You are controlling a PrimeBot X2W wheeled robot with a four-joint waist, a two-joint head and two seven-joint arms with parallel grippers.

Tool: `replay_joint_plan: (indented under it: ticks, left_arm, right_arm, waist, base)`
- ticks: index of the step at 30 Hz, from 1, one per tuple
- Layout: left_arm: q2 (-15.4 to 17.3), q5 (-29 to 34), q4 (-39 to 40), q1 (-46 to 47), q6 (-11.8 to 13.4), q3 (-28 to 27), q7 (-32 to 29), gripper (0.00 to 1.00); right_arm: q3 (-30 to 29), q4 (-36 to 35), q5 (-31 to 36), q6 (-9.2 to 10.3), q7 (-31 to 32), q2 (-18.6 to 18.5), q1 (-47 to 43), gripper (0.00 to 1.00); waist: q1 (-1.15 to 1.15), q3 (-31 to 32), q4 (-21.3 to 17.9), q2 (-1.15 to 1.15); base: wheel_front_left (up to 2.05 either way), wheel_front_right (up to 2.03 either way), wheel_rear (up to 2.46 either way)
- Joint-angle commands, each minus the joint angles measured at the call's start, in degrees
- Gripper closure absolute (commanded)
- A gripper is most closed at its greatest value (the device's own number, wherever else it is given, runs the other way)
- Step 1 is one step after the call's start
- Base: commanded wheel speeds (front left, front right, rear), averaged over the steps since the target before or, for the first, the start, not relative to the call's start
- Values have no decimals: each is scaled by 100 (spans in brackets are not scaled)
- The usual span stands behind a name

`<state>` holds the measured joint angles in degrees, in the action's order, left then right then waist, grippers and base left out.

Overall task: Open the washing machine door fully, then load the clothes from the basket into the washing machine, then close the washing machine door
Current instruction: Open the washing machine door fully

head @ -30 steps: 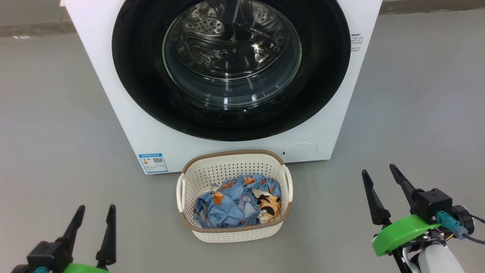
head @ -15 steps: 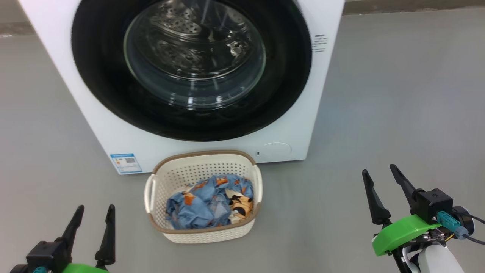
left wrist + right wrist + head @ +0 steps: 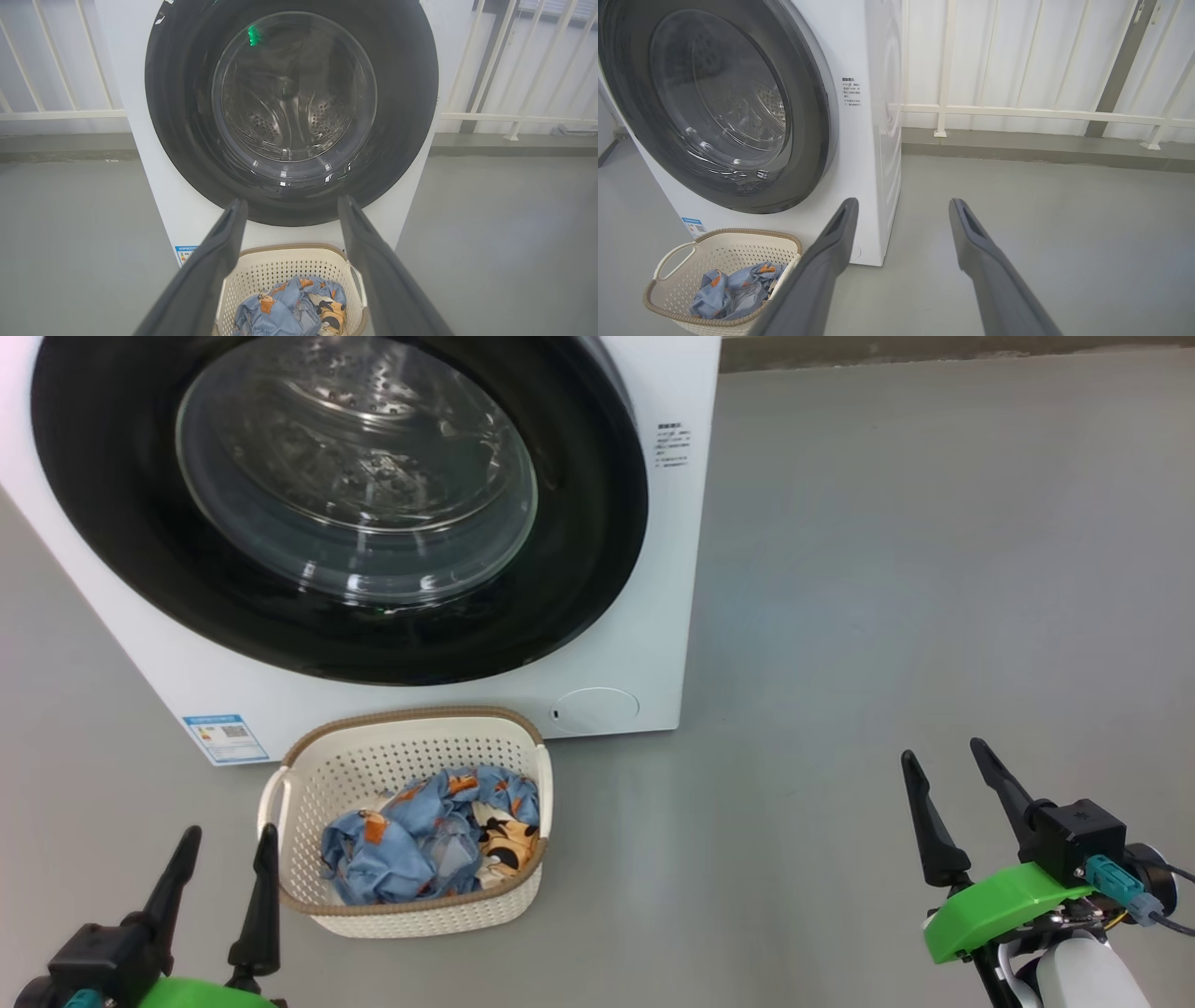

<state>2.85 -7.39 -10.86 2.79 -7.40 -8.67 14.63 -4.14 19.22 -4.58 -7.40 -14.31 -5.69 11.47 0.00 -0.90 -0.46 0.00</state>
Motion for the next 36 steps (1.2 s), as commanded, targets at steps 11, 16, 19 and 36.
replay_joint_plan:
  ticks: [11,16,19,36]
  left_arm:
    - [111,11,269,145,-9,-112,37,0]
    - [107,4,319,108,-9,-78,37,0]
    - [102,5,349,108,-9,-35,37,0]
    - [38,29,542,-15,-9,148,37,0]
  right_arm:
    - [163,-157,-23,-9,-69,-35,1,0]
    - [151,-150,-94,-9,-69,-31,-8,0]
    - [138,-151,-110,-9,-69,-40,-13,0]
    - [-193,-5,-858,-9,-69,81,419,0]
  waist:
    - [0,15,15,0]
    - [0,10,26,0]
    - [0,15,43,0]
    - [0,-103,168,0]
  base:
    - [17,17,-35]
    - [0,0,0]
    - [0,0,0]
    - [0,0,0]
